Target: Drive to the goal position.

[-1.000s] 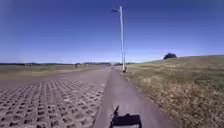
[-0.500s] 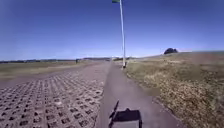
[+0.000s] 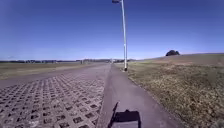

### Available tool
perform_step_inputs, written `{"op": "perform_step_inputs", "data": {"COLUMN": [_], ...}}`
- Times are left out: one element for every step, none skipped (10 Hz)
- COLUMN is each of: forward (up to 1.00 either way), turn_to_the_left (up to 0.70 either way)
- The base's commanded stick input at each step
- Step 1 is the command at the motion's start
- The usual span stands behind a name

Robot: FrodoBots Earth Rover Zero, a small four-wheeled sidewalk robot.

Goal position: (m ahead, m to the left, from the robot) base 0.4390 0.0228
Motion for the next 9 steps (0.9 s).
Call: {"op": "perform_step_inputs", "data": {"forward": [0.00, 0.00, 0.00, 0.23, 0.62, 0.85, 0.85, 0.85, 0.85], "turn_to_the_left": [0.00, 0.00, 0.00, 0.00, 0.00, 0.00, 0.00, 0.00, 0.00]}}
